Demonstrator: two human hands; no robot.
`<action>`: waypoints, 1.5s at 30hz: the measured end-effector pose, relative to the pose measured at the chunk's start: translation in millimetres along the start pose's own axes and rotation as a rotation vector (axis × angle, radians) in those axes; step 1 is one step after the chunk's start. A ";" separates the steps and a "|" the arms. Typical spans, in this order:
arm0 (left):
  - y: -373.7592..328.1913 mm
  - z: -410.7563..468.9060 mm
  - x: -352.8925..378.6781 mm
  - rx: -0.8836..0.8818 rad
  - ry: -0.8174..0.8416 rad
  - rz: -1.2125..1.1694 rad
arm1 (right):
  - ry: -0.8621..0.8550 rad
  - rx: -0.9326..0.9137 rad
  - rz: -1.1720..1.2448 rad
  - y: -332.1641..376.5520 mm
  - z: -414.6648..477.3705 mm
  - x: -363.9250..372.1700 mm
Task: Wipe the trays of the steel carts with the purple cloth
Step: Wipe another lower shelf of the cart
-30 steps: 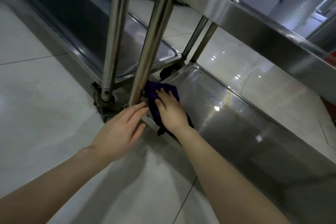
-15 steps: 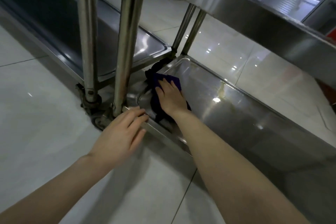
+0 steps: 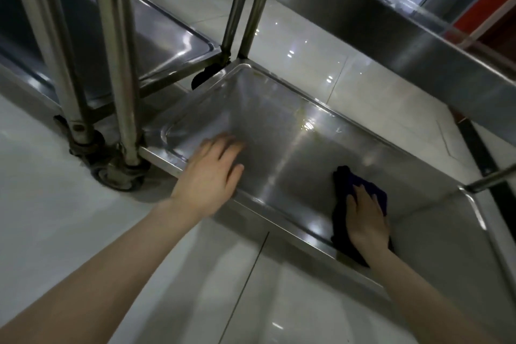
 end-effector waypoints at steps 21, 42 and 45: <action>-83.1 -27.6 41.3 0.083 0.130 0.116 | -0.006 -0.107 0.159 -29.1 35.6 3.6; -191.3 -45.7 119.1 0.253 0.218 0.089 | -0.004 -0.152 0.113 -156.3 64.5 -15.4; -228.0 -58.3 143.8 0.364 0.322 0.109 | -0.074 0.102 0.084 -261.5 63.4 -46.7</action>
Point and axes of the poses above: each hand's wrist, its own z-axis towards the middle knuckle, its own x-axis out of the palm, y = z × x, the point moved 9 cm from there along z, towards the middle knuckle, and after that the axes turned 13 degrees about -y, right-handed, at the moved point
